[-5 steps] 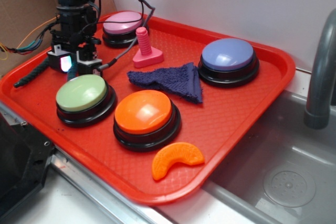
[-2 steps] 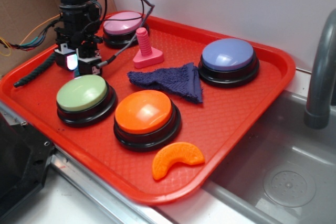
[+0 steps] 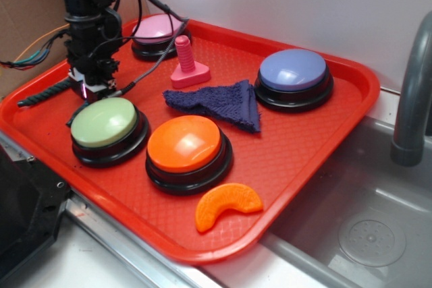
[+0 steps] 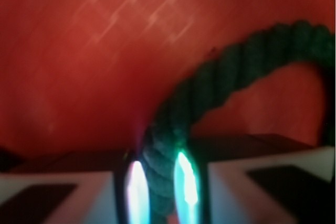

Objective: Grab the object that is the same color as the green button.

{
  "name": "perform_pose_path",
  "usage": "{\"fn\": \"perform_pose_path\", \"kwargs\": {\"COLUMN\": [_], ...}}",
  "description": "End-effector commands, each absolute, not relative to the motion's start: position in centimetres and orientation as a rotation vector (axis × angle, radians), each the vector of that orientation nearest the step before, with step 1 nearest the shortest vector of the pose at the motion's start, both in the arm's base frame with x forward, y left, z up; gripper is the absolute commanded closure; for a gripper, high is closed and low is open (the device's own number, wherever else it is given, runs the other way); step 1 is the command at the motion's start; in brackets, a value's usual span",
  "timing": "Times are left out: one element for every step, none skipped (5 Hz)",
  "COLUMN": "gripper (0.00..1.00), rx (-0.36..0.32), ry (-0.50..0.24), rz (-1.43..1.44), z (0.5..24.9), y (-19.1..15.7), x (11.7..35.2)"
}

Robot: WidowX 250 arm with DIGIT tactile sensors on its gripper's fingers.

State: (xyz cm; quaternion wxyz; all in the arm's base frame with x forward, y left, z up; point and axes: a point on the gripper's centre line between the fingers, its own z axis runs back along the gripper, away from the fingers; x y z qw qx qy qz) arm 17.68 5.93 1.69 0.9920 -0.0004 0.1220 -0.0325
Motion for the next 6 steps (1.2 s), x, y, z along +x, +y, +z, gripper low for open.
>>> {"fn": "perform_pose_path", "kwargs": {"gripper": [1.00,1.00,1.00,1.00,1.00,1.00], "rx": [0.022,-0.041,0.007,0.011,0.009,0.004], "ry": [0.075,-0.023,-0.075,-0.122,-0.114,-0.112], "rz": [-0.279,-0.338,-0.341,-0.140,-0.102,-0.058], "z": [10.2,15.3,20.1,25.1,27.5,27.9], "y": [1.9,0.1,-1.5,-1.3,-0.3,0.9], "x": [15.9,14.8,14.2,12.4,11.7,11.4]}}
